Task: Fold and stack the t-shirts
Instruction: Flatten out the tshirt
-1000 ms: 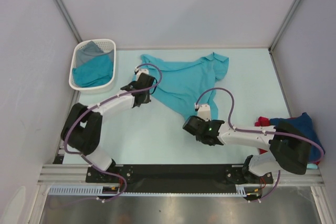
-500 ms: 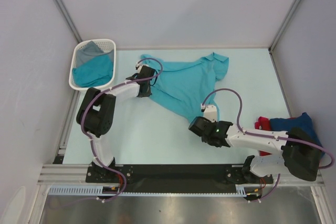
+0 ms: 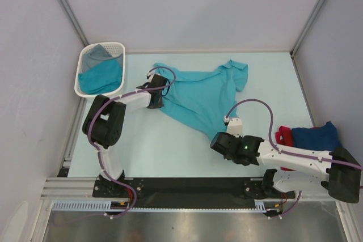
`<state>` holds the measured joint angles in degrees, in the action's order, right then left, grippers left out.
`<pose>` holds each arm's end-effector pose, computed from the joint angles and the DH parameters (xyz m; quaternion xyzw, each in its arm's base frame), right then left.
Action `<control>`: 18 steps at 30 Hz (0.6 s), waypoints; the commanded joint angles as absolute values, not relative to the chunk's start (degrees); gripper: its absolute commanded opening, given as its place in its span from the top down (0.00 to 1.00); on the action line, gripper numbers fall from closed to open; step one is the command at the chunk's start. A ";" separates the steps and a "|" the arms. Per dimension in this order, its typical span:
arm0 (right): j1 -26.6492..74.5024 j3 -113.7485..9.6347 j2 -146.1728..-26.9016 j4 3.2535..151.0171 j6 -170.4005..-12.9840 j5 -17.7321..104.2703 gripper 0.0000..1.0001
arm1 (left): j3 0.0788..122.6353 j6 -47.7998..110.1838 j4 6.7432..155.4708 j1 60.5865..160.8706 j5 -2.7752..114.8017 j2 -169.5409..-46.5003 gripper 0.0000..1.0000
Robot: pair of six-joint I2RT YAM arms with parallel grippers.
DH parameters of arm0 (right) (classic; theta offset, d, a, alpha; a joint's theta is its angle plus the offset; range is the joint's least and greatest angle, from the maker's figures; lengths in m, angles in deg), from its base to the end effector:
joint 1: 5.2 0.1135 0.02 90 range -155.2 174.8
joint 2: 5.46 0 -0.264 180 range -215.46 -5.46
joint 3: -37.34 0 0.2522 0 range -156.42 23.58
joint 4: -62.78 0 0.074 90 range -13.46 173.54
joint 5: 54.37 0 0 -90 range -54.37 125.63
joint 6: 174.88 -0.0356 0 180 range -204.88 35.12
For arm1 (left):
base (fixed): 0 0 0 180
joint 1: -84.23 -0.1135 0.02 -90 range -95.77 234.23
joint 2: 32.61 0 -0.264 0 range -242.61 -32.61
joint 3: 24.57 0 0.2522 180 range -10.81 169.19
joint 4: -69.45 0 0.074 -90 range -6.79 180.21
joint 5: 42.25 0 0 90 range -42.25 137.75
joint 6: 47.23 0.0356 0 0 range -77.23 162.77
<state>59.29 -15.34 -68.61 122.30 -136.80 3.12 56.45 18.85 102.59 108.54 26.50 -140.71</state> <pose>0.0967 0.1581 0.2055 -0.0552 0.9451 -0.0035 0.3222 0.3514 -0.1446 0.1566 -0.0441 0.9500 0.0595 0.3033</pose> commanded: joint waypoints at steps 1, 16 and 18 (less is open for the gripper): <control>60.45 -17.38 -68.65 124.79 -139.55 1.70 1.00 | 55.55 19.13 101.84 108.49 24.99 -137.56 0.76; 60.54 -18.43 -70.58 123.74 -138.93 1.35 1.00 | 57.21 21.15 103.25 108.14 22.96 -134.38 0.73; 60.72 -19.05 -70.32 124.61 -139.45 1.26 1.00 | 58.35 21.15 103.43 107.87 24.28 -136.49 0.73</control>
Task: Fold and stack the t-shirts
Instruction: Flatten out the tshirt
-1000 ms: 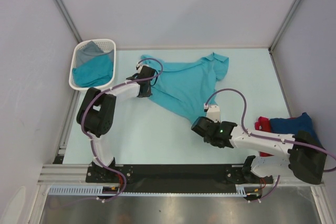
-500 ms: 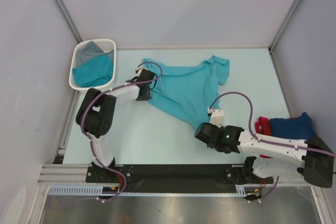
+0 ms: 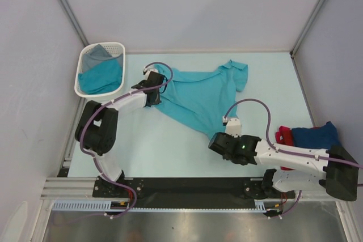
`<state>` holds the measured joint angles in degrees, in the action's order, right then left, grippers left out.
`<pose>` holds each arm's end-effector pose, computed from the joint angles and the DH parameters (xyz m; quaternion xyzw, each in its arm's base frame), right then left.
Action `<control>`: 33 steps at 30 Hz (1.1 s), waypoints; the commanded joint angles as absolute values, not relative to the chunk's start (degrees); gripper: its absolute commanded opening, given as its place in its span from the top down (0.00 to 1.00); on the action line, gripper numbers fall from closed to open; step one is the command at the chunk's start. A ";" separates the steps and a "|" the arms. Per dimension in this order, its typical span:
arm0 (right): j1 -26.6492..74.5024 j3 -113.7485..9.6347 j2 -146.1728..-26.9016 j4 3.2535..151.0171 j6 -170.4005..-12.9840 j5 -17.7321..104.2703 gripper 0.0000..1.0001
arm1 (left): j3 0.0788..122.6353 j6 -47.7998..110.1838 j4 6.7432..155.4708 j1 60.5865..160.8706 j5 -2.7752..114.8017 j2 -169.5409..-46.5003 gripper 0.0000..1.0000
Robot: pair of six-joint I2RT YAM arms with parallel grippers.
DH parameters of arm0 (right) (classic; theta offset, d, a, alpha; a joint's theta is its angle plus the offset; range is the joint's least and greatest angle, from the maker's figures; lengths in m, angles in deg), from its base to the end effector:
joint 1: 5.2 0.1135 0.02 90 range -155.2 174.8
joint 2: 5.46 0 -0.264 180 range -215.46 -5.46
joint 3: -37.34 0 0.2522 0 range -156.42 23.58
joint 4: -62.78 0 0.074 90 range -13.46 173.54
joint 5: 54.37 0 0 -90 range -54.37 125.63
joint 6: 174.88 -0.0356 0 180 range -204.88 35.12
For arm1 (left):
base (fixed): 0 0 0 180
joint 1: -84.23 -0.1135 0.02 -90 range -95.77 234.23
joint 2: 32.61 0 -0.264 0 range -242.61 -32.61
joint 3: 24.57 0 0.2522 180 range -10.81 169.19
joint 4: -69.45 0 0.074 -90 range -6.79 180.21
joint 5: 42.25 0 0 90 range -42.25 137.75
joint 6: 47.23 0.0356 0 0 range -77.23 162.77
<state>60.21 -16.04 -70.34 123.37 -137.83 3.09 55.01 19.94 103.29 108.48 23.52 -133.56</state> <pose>0.0952 0.1621 0.2033 -0.0596 0.9474 -0.0135 0.3142 0.3395 -0.1369 0.1934 -0.0512 0.9337 0.0669 0.3480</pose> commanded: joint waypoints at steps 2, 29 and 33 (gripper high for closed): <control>61.15 -19.84 -69.88 125.84 -139.72 1.09 1.00 | 59.23 20.89 104.04 107.61 24.98 -137.64 0.73; 63.00 -22.13 -68.30 131.12 -143.06 -0.49 1.00 | 61.52 18.78 108.34 102.86 27.27 -141.68 0.74; 63.09 -22.21 -67.86 131.21 -142.80 -0.49 1.00 | 61.87 19.04 109.05 102.42 29.38 -142.91 0.75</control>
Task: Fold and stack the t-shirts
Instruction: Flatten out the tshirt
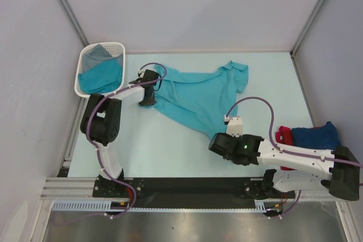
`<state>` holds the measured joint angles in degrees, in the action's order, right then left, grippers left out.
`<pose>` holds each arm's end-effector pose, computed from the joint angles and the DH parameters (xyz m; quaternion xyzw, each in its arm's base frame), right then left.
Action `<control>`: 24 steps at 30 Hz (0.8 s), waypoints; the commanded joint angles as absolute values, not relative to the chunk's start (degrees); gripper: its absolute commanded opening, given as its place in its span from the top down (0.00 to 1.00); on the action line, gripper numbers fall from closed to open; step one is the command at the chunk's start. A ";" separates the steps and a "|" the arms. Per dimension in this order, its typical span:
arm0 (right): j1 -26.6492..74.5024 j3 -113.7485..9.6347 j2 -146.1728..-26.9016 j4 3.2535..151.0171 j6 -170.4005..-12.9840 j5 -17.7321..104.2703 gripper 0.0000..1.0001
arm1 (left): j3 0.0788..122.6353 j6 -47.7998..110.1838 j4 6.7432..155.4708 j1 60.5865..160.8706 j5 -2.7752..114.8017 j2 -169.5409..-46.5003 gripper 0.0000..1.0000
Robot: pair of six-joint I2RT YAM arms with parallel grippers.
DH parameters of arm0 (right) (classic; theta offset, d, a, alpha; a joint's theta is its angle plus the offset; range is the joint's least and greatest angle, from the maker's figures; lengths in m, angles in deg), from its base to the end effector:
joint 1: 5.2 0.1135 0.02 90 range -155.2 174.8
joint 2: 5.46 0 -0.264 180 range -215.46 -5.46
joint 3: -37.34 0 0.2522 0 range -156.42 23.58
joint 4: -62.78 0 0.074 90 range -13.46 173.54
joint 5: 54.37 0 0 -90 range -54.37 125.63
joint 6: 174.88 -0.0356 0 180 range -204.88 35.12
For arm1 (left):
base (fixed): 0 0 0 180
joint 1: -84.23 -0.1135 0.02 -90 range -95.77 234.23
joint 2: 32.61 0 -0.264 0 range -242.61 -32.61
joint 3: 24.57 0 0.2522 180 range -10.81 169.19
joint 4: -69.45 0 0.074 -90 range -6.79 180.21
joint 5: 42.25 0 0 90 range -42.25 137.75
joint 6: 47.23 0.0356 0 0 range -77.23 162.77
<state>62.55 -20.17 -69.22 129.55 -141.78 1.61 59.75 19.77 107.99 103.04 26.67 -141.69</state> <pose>0.0882 0.1629 0.2238 -0.0464 0.9456 -0.0094 0.3218 0.3671 -0.1115 0.1616 -0.0772 0.9544 0.0853 0.2756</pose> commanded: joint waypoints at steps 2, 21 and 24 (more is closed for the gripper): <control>63.00 -22.39 -67.86 131.29 -142.71 -0.58 1.00 | 61.96 19.04 109.49 102.42 30.17 -143.44 0.76; 63.36 -23.18 -68.91 129.63 -141.39 -0.23 1.00 | 61.08 20.97 109.93 102.42 30.26 -139.14 0.60; 63.35 -23.18 -68.74 129.80 -141.57 -0.32 1.00 | 62.04 21.33 110.72 102.42 30.61 -140.54 0.64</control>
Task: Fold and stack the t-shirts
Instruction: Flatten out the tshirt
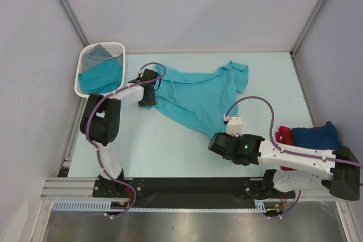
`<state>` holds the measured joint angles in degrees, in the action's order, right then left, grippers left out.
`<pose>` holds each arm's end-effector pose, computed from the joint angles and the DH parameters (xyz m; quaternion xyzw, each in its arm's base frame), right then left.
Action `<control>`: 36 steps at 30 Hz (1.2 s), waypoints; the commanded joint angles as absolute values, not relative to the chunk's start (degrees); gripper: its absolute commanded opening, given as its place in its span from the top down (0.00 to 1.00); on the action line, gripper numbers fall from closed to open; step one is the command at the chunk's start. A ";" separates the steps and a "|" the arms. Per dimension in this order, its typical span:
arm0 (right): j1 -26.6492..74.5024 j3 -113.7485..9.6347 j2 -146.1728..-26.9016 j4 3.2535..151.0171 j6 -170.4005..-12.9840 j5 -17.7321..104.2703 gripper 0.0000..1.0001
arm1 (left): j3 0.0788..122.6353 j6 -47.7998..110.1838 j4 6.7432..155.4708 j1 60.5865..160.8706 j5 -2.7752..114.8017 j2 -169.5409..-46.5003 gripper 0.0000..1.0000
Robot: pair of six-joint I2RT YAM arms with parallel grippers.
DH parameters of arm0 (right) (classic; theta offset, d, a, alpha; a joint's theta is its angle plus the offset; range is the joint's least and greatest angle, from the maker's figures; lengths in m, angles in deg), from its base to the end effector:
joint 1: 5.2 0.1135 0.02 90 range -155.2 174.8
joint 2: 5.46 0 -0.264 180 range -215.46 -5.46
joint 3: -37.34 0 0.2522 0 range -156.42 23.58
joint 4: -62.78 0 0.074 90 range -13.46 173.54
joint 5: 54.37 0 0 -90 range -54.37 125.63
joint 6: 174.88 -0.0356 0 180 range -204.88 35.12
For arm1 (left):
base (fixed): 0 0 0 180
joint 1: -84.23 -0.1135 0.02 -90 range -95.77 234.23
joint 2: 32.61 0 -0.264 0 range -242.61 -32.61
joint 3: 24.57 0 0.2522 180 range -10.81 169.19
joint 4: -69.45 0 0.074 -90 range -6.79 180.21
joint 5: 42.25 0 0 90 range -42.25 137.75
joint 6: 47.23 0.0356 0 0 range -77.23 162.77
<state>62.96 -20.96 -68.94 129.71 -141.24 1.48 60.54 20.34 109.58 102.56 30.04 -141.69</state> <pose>0.0874 0.1644 0.2285 -0.0517 0.9440 -0.0035 0.3259 0.3678 -0.1104 0.1635 -0.0689 0.9611 0.0635 0.2598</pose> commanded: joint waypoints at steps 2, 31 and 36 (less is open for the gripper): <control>63.44 -23.18 -68.74 130.15 -141.65 -0.32 1.00 | 62.05 20.98 111.07 102.42 31.31 -140.98 0.67; 65.64 -30.29 -67.16 139.29 -145.87 -2.87 1.00 | 43.33 15.97 115.72 103.12 33.51 -117.64 1.00; 65.99 -34.50 -68.91 142.28 -147.45 -2.69 1.00 | 42.89 15.18 122.39 104.88 33.95 -109.09 1.00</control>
